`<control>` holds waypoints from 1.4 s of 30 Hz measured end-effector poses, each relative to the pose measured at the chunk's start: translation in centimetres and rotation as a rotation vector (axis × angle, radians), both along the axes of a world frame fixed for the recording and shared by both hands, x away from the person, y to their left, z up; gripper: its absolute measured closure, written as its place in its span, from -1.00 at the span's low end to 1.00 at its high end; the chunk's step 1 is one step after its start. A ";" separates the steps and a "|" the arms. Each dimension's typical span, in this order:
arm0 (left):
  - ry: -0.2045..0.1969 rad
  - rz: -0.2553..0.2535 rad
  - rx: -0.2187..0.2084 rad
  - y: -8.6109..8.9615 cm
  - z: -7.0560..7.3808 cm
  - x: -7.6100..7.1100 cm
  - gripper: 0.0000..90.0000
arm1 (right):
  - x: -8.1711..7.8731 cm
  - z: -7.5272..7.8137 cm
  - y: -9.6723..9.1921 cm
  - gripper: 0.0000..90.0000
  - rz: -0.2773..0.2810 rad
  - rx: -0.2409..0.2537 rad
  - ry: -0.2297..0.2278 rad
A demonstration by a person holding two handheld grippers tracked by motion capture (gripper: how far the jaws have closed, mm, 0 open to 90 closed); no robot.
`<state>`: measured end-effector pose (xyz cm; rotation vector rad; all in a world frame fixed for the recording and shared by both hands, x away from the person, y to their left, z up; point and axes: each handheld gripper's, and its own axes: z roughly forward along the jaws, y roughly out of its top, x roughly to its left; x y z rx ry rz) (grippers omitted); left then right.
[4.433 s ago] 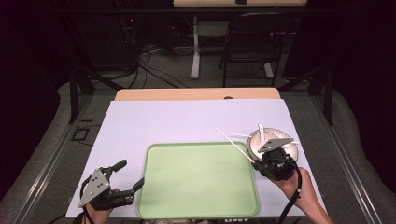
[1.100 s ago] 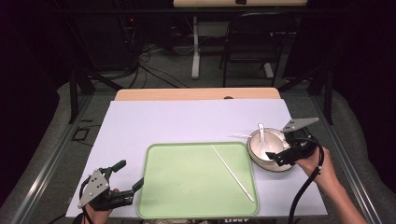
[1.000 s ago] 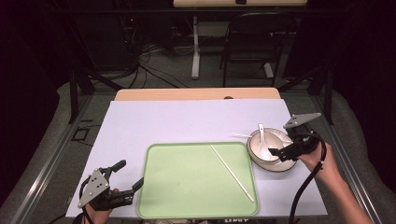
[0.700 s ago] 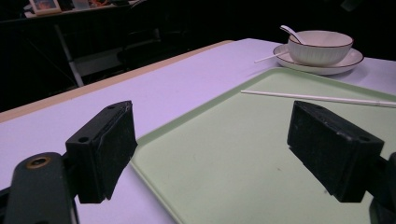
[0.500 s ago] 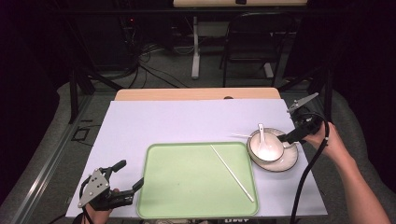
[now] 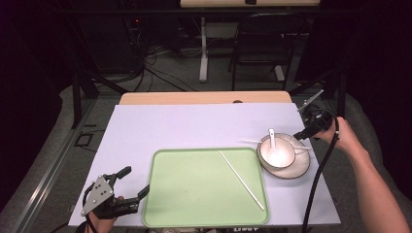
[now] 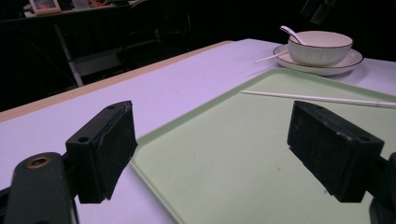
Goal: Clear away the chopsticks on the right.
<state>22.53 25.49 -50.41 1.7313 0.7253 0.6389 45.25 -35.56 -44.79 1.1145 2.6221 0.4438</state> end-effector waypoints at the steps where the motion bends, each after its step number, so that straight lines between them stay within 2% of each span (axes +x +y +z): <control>1: 0.001 0.001 -0.002 0.0 0.0 0.0 -0.66 | 0.1 -0.3 -0.1 -0.40 0.001 -0.001 0.016; 5: 0.001 0.000 -0.001 0.0 0.0 0.0 -0.66 | 0.5 -1.2 0.0 -0.14 0.021 -0.058 0.054; 6: 0.001 0.001 -0.002 0.0 0.0 0.0 -0.66 | 0.4 -1.7 0.3 -0.07 0.027 -0.059 0.070; 7: 0.000 0.001 -0.002 0.0 0.0 0.0 -0.66 | 0.5 -1.7 0.3 -0.04 0.063 -0.079 0.075; 9: 0.001 0.001 0.000 0.0 0.0 0.0 -0.66 | 0.3 -2.3 0.6 0.01 0.080 -0.084 0.078; 10: 0.001 -0.001 0.000 0.0 0.0 0.0 -0.66 | 0.3 -2.4 0.7 0.05 0.092 -0.090 0.098; 11: 0.001 0.000 0.000 0.0 0.0 0.0 -0.66 | 0.2 -2.5 0.9 0.07 0.087 -0.099 0.112; 12: -0.001 0.001 0.000 0.0 0.0 0.0 -0.66 | 0.3 -2.6 1.0 0.09 0.110 -0.118 0.120; 13: -0.001 0.002 0.000 0.0 0.0 0.0 -0.66 | 0.2 -2.9 1.0 0.10 0.110 -0.090 0.119; 14: -0.001 0.002 0.000 0.0 0.0 0.0 -0.66 | 0.2 -3.3 1.1 0.11 0.109 -0.086 0.102; 15: 0.000 0.001 -0.001 0.0 0.0 0.0 -0.66 | 0.3 -3.2 1.2 0.12 0.118 -0.113 0.127; 16: 0.001 0.001 0.000 0.0 0.0 0.0 -0.66 | 0.3 -3.5 1.3 0.12 0.132 -0.101 0.130; 19: 0.000 0.001 0.001 0.0 0.0 0.0 -0.66 | 0.4 -3.8 1.3 0.15 0.142 -0.106 0.149; 21: -0.001 0.002 0.000 0.0 0.0 0.0 -0.66 | 0.4 -4.0 1.4 0.18 0.148 -0.133 0.170; 23: 0.000 0.001 0.000 0.0 0.0 0.0 -0.66 | 0.3 -4.5 1.3 0.22 0.146 -0.103 0.161; 25: 0.000 0.002 -0.001 0.0 0.0 0.0 -0.66 | 0.3 -4.6 1.3 0.27 0.145 -0.104 0.164; 26: 0.000 0.001 0.002 0.0 0.0 0.0 -0.66 | 0.4 -4.6 1.4 0.30 0.155 -0.122 0.176; 30: -0.001 0.001 0.001 0.0 0.0 0.0 -0.66 | 0.3 -5.1 1.4 0.43 0.159 -0.116 0.179; 31: -0.001 0.003 0.001 0.0 0.0 0.0 -0.66 | 0.3 -5.1 1.5 0.48 0.161 -0.135 0.190; 32: -0.001 0.003 0.000 0.0 0.0 0.0 -0.66 | 0.3 -5.3 1.4 0.53 0.155 -0.125 0.179; 35: -0.001 0.001 0.001 0.0 0.0 0.0 -0.66 | 0.2 -5.5 1.3 0.60 0.161 -0.151 0.187; 38: -0.001 0.003 0.001 0.0 0.0 0.0 -0.66 | 0.1 -5.6 1.3 0.64 0.157 -0.150 0.182; 40: -0.001 0.002 0.001 0.0 0.0 0.0 -0.66 | 0.0 -5.9 1.2 0.74 0.154 -0.124 0.165; 42: -0.001 0.002 0.001 0.0 0.0 0.0 -0.66 | -0.1 -5.9 1.2 0.76 0.156 -0.136 0.166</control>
